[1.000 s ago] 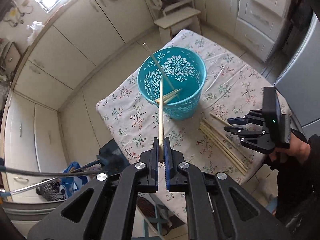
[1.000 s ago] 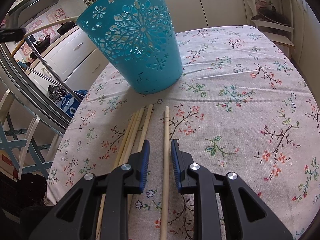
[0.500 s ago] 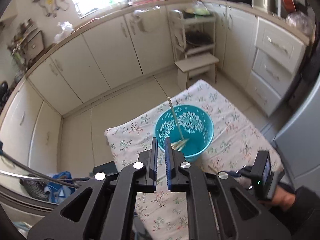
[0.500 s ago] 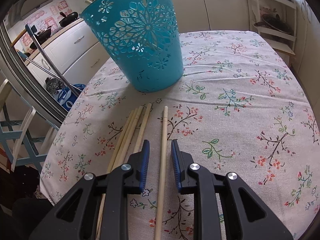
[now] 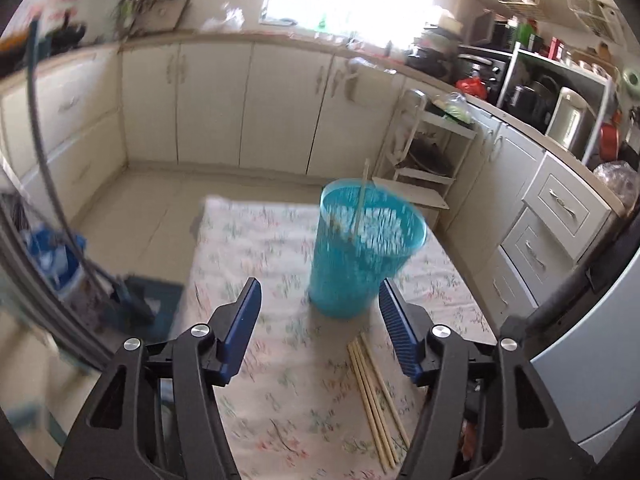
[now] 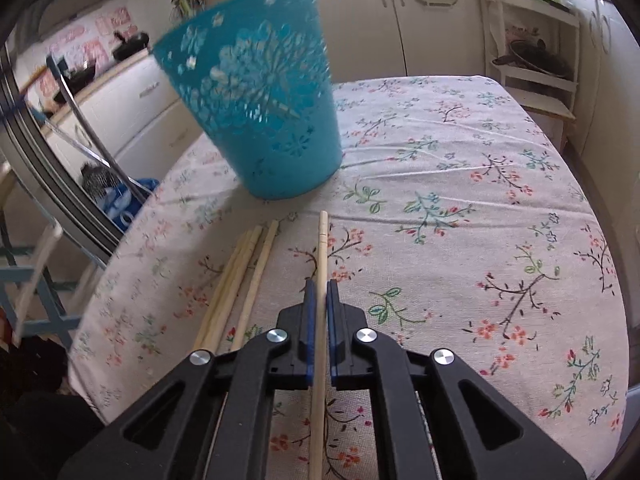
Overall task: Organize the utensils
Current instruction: 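Carry the chopstick in the right tool into the basket and open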
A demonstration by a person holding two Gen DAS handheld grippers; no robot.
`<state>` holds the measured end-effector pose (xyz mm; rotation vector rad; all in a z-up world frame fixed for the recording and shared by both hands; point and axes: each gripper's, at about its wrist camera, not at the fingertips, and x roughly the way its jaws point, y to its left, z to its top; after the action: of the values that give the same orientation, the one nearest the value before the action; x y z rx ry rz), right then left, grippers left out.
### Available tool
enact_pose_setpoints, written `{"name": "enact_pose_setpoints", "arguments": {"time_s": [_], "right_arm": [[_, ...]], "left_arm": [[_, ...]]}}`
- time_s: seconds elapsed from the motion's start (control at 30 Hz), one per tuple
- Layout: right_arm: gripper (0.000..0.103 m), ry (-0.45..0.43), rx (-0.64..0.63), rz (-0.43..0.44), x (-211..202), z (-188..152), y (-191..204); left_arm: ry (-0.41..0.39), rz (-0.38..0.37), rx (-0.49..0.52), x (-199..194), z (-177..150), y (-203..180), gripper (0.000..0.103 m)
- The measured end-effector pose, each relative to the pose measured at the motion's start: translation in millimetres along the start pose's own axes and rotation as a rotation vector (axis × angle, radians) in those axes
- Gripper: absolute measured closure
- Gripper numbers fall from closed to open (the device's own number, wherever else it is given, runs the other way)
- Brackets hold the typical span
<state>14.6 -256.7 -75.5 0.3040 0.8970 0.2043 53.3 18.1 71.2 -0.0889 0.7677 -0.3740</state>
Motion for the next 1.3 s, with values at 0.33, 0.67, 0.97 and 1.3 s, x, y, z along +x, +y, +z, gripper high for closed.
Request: {"name": "enact_pose_setpoints", "arguments": {"time_s": [0.33, 0.67, 0.97, 1.3], "right_arm": [[0.097, -0.418, 0.101, 0.244, -109.9, 68.4, 8.1], [0.097, -0.730, 0.059, 0.166, -97.9, 211.7, 65.7], [0.096, -0.607, 0.026, 0.080, -38.1, 226.6, 65.7], [0.086, -0.595, -0.034, 0.113, -92.4, 187.5, 72.8]], "left_arm": [[-0.133, 0.075, -0.141, 10.1, -79.8, -0.2, 0.034], [-0.177, 0.078, -0.131, 9.6, -73.0, -6.2, 0.027], [-0.159, 0.064, -0.161, 10.0, -75.6, 2.0, 0.025], [-0.179, 0.099, -0.175, 5.0, -78.7, 4.6, 0.023]]}}
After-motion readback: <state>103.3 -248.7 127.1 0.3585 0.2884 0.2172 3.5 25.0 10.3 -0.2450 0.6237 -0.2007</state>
